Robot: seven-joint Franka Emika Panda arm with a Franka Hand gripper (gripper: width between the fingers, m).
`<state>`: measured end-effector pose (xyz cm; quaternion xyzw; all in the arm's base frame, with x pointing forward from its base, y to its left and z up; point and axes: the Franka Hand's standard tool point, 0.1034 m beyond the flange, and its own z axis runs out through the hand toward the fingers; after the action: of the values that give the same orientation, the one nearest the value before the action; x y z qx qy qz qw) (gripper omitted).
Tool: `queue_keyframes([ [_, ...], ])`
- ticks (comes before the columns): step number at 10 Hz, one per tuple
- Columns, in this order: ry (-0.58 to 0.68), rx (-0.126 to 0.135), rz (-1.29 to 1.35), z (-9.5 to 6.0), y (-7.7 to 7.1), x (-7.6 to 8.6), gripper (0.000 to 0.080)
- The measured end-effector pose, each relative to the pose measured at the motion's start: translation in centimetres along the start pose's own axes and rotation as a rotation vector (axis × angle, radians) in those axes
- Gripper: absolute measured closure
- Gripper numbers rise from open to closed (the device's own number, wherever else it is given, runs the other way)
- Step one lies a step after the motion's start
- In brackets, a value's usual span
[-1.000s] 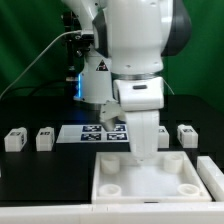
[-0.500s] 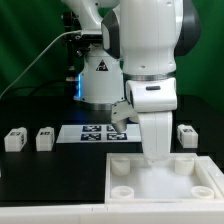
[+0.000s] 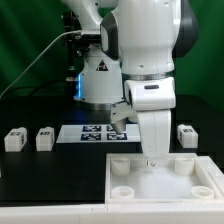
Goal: Assemble one leg
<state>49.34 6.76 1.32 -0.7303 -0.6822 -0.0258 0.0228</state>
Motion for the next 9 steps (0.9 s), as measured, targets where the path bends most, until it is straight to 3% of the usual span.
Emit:
queue_keyframes([
  [1,0.000,0.000,0.000,0.00,0.00,-0.02,0.0277],
  [2,0.000,0.000,0.001,0.01,0.00,-0.04,0.0277],
  [3,0.000,0.000,0.001,0.01,0.00,-0.06,0.0176],
  [9,0.000,0.000,0.003,0.01,0.02,-0.15,0.0151],
])
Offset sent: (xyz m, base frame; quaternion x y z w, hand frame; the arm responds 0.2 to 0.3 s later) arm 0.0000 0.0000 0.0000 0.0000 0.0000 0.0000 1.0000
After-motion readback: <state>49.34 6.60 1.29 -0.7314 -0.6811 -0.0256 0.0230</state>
